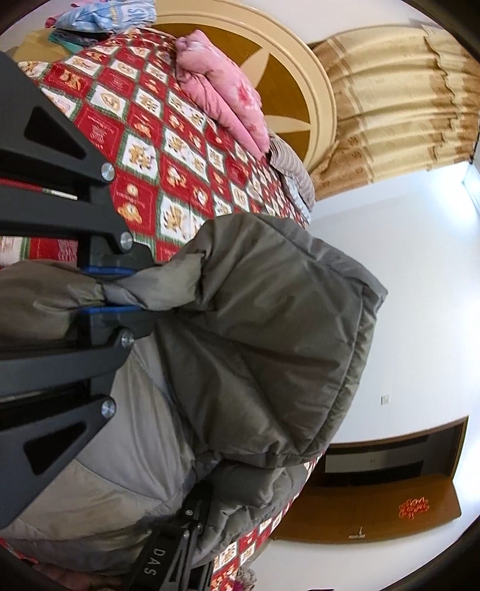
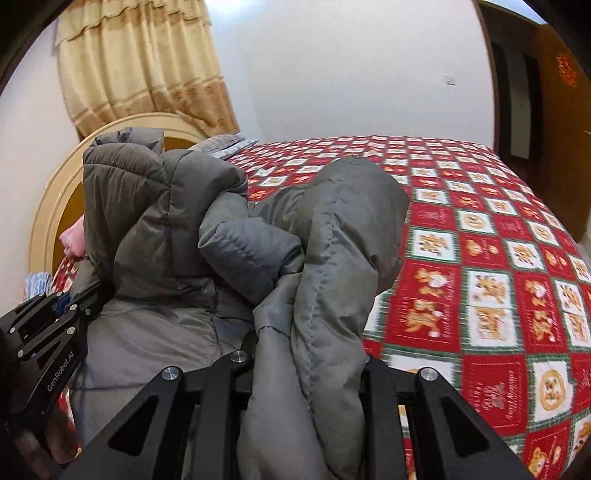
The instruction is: Fold large clothes
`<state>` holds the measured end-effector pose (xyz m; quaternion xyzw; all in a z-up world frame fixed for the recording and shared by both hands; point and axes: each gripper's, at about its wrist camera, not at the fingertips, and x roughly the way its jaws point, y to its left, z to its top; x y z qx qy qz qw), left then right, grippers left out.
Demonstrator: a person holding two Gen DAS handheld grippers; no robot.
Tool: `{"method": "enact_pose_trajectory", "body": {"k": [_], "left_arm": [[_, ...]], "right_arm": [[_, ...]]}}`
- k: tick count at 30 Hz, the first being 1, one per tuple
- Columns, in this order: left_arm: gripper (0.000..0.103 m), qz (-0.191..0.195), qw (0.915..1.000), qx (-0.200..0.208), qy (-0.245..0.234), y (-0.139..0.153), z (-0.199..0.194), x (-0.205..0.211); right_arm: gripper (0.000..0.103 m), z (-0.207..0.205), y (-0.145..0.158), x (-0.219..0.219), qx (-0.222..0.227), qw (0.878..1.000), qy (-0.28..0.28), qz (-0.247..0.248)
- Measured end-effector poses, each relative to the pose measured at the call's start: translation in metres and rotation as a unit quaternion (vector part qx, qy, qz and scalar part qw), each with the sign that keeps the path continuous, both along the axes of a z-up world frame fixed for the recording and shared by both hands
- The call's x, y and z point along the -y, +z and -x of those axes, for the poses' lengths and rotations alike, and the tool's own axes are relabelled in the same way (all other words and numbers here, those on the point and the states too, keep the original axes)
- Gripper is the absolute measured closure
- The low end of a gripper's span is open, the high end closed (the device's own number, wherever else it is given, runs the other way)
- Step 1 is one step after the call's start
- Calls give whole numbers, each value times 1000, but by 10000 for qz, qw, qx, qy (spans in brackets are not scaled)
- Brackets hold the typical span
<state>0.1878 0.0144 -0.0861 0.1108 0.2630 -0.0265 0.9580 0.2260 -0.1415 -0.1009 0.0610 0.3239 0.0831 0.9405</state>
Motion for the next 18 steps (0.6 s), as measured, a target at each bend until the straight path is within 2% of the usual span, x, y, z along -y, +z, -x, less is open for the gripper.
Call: {"method": "enact_pose_trajectory", "body": {"k": [10, 18], "left_arm": [[90, 93, 9993, 20, 372, 6, 0, -50], [90, 121, 9980, -60, 615, 2, -6, -73]], "right_arm": [[83, -20, 5, -52, -18, 9988, 474, 73], [83, -34, 2, -82, -91, 9973, 722, 124]]}}
